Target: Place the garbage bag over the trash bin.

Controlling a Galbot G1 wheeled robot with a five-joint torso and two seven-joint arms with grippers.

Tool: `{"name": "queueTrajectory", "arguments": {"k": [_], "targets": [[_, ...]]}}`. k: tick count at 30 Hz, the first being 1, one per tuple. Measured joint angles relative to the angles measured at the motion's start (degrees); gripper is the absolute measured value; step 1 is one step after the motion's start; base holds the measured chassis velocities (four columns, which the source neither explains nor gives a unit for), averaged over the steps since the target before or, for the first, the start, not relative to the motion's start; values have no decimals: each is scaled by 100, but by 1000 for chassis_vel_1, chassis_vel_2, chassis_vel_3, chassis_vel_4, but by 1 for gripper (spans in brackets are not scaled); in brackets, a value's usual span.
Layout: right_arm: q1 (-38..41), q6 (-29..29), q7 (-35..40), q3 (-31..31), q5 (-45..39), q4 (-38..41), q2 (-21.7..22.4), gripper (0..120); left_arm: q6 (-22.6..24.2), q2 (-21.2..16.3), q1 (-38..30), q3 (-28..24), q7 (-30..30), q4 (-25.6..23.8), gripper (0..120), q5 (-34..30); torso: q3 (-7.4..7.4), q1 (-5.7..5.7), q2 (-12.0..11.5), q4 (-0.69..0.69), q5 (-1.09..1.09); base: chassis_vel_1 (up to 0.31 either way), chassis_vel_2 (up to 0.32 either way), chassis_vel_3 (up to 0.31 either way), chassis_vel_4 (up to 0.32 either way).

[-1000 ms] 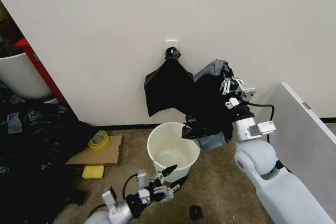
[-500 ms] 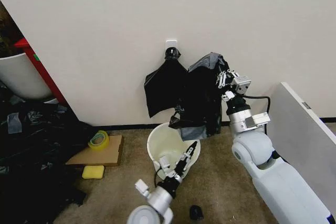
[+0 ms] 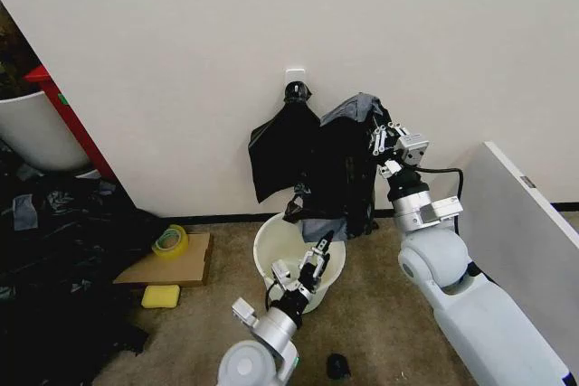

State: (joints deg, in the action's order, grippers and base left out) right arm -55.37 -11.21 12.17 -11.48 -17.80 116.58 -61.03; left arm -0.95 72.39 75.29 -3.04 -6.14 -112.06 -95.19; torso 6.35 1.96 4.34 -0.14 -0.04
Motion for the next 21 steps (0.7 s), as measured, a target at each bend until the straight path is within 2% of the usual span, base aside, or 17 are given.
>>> {"name": "queueTrajectory", "arguments": {"k": [7,11,21], "targets": [[-37,-21,-20,32,43,-9,-58,0,24,190,-184,38,189,197,100,-82,0,0,0,0,0,0,0,0,0],[-21,-24,-28,36,44,-9,-58,0,26,508,-228,17,274,427,100,-52,0,0,0,0,1,0,0,0,0],[-46,-33,-39,77,95,-66,-106,0,81,785,-243,-96,225,469,98,17,0,0,0,0,1,0,0,0,0]]}}
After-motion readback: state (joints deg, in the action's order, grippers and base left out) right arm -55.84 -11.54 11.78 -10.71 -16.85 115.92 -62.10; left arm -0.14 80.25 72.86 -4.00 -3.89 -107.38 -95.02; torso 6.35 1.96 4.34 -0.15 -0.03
